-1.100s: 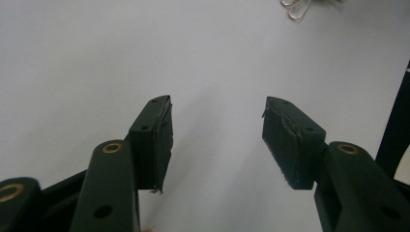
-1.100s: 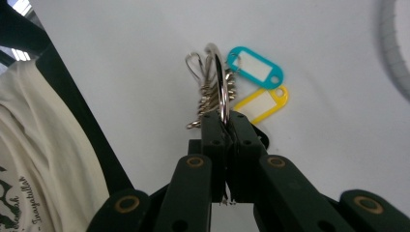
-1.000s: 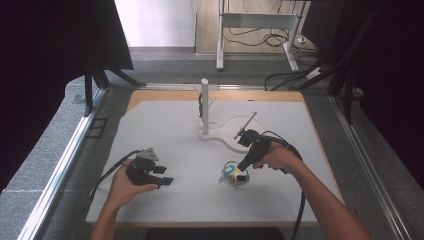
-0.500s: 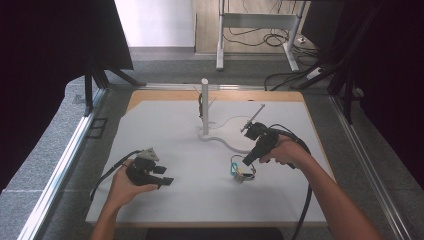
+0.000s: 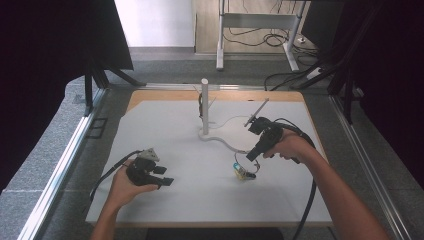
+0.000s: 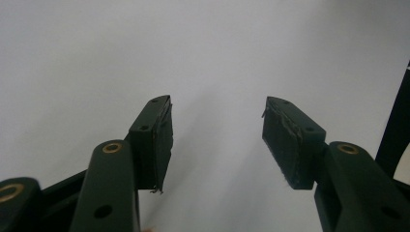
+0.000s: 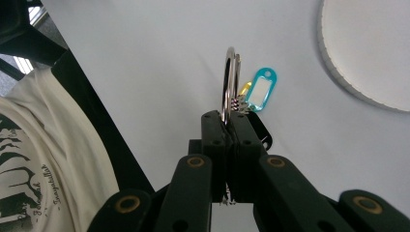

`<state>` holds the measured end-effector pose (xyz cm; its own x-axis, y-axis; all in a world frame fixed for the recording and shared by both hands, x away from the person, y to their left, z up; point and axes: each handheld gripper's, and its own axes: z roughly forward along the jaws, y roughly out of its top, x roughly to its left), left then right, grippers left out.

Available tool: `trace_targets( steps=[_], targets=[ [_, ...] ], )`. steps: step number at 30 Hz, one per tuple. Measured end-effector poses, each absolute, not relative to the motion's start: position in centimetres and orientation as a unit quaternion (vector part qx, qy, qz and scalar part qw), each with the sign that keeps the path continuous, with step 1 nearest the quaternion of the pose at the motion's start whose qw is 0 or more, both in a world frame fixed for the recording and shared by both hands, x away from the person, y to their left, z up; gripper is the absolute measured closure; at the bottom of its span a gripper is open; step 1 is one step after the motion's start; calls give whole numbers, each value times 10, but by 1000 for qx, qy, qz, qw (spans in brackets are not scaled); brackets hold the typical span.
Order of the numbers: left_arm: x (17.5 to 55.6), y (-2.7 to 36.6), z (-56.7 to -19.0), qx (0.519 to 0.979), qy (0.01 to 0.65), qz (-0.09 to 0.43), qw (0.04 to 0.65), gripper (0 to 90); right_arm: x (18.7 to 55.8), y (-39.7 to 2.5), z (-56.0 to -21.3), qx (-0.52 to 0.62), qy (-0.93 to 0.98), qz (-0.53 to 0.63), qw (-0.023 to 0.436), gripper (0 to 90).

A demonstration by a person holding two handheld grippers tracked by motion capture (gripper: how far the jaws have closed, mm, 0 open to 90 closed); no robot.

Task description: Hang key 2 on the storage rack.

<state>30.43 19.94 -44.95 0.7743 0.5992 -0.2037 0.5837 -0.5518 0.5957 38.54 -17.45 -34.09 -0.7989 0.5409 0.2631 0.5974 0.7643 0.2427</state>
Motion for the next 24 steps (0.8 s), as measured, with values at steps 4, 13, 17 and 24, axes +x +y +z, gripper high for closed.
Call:
trace_targets(
  steps=[4,13,17,24],
  targets=[
    [304,199,-450,881,336,11,334,450,387,-177,-335,-306,-935,-158,88,873],
    [304,199,-450,881,336,10,334,450,392,-183,-321,-312,-932,-166,77,874],
    [305,199,-450,882,335,9,333,450,394,-183,-317,-315,-931,-171,71,873],
    [305,199,-450,881,335,8,333,450,400,-185,-308,-318,-930,-175,66,873]
  ],
)
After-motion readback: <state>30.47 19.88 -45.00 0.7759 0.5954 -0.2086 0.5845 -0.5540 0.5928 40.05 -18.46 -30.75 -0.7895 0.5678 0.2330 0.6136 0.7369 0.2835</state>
